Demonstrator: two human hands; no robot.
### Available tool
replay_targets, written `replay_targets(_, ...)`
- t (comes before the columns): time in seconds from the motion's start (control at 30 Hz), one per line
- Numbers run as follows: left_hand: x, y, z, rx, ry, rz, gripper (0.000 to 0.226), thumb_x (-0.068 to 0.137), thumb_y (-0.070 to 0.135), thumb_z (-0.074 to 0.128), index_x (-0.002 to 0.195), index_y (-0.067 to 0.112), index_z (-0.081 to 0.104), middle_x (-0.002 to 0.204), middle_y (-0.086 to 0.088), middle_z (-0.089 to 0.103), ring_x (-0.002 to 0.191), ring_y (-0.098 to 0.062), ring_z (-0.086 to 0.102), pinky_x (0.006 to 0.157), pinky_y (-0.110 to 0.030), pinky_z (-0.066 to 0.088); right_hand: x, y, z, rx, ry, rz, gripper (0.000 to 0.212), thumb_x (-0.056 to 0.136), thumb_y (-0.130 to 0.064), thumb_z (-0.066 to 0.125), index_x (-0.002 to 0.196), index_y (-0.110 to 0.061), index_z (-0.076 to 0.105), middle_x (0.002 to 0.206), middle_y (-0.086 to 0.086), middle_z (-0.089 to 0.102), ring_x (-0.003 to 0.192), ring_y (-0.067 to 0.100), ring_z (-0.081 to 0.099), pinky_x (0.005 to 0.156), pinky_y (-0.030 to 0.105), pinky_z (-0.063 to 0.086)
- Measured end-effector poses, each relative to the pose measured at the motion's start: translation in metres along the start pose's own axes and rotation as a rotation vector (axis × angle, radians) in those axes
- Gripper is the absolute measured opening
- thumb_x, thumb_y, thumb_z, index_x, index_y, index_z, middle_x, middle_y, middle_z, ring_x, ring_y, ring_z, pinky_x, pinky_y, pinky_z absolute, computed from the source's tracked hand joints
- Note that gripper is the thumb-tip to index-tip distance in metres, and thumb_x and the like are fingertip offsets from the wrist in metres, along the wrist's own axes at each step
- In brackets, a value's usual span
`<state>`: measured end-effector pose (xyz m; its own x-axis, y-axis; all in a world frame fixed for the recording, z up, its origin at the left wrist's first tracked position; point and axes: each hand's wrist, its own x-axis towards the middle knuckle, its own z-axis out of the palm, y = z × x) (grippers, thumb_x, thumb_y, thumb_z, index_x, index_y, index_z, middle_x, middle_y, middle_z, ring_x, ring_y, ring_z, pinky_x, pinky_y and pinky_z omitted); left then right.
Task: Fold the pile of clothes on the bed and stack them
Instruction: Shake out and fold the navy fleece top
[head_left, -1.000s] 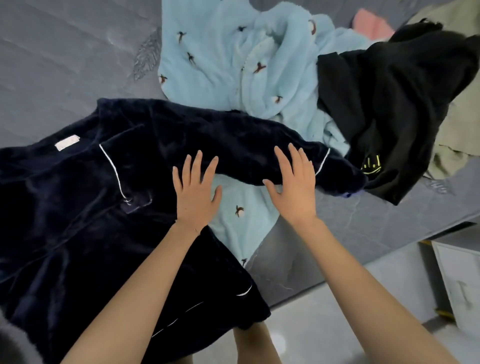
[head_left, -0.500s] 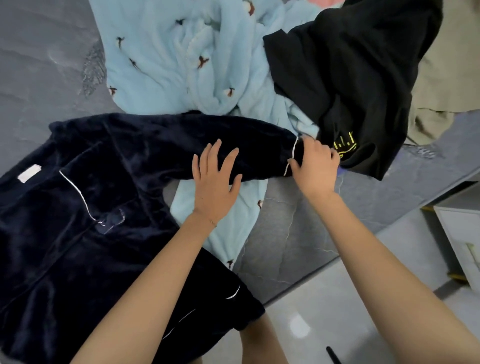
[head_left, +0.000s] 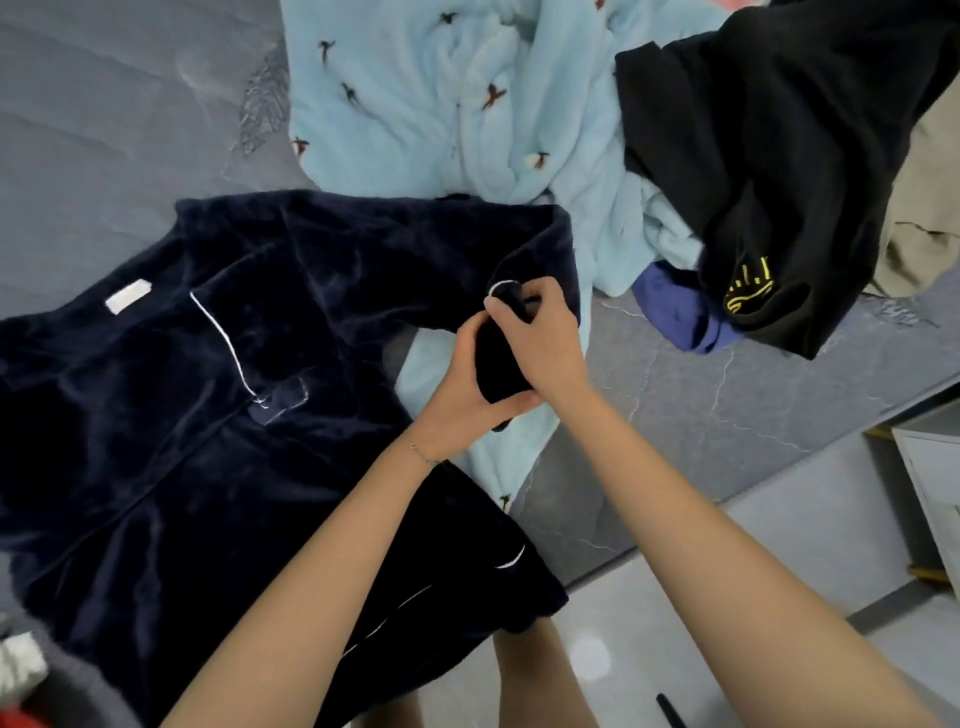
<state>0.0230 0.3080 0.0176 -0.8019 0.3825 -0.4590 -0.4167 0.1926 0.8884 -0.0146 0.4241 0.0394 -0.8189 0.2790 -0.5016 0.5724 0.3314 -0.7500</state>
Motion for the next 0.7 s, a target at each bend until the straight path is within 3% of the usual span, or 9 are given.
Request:
replay_targets(0.1, -0.023, -0.007, -0.038, -0.067, 0.111, 0.004, 0.082, 0.083, 0.008, 0.075, 0.146, 0.02, 0.024, 0.139, 0.003, 0.048, 0.121, 0.002, 0.052, 0.097, -0.021, 0.049, -0.018, -0.02, 0.035, 0.154, -0.146, 0.061, 0.034, 0.095, -0.038, 0.061, 0.119, -0.017, 0.051, 0.095, -0.002, 0.064, 0.083, 0.004, 0.062, 0.068, 0.014, 0.049)
replay_targets(0.2, -0.049, -0.018, -0.087, -0.089, 0.35, -0.017, 0.046, 0.092, 0.012, 0.065, 0.13, 0.019, 0.04, 0.126, -0.001, 0.058, 0.113, -0.009, 0.06, 0.101, -0.036, 0.05, -0.034, -0.032, 0.072, 0.234, -0.314, 0.035, 0.027, 0.098, -0.032, 0.056, 0.122, -0.018, 0.051, 0.106, 0.002, 0.067, 0.088, 0.013, 0.069, 0.072, 0.026, 0.058)
replay_targets(0.3, -0.073, -0.028, -0.138, -0.102, 0.623, -0.01, 0.034, 0.096, 0.019, 0.061, 0.129, 0.023, 0.051, 0.123, 0.011, 0.061, 0.114, 0.0, 0.058, 0.103, -0.024, 0.046, -0.045, -0.035, 0.109, -0.048, -0.298, -0.198, 0.031, 0.097, -0.027, 0.058, 0.127, -0.019, 0.053, 0.115, -0.006, 0.063, 0.107, 0.007, 0.059, 0.093, 0.024, 0.048)
replay_targets(0.4, -0.098, -0.042, -0.188, -0.153, 0.856, 0.017, 0.034, 0.098, 0.021, 0.059, 0.131, 0.014, 0.053, 0.127, 0.004, 0.06, 0.118, -0.006, 0.057, 0.107, -0.028, 0.043, -0.053, -0.029, 0.146, -0.402, -0.259, -0.423, 0.046, 0.096, -0.028, 0.06, 0.139, -0.014, 0.048, 0.139, 0.002, 0.051, 0.132, 0.019, 0.041, 0.11, 0.03, 0.033)
replay_targets(0.57, -0.143, -0.078, -0.269, -0.21, 1.132, -0.057, 0.058, 0.098, 0.031, 0.056, 0.145, 0.002, 0.038, 0.147, -0.012, 0.046, 0.135, -0.02, 0.044, 0.115, -0.036, 0.035, -0.065, -0.026, 0.196, -0.73, -0.296, -0.473, 0.062, 0.097, -0.039, 0.056, 0.151, -0.02, 0.033, 0.161, 0.009, 0.019, 0.15, 0.029, 0.008, 0.121, 0.045, 0.012)
replay_targets(0.7, -0.178, -0.114, -0.322, -0.135, 1.226, -0.103, 0.054, 0.1, 0.027, 0.055, 0.142, -0.004, 0.041, 0.144, -0.019, 0.047, 0.135, -0.026, 0.045, 0.114, -0.036, 0.035, -0.075, -0.03, 0.232, -0.816, -0.354, -0.495, 0.064, 0.099, -0.044, 0.051, 0.154, -0.024, 0.025, 0.164, 0.007, 0.011, 0.151, 0.027, 0.0, 0.122, 0.047, 0.006)
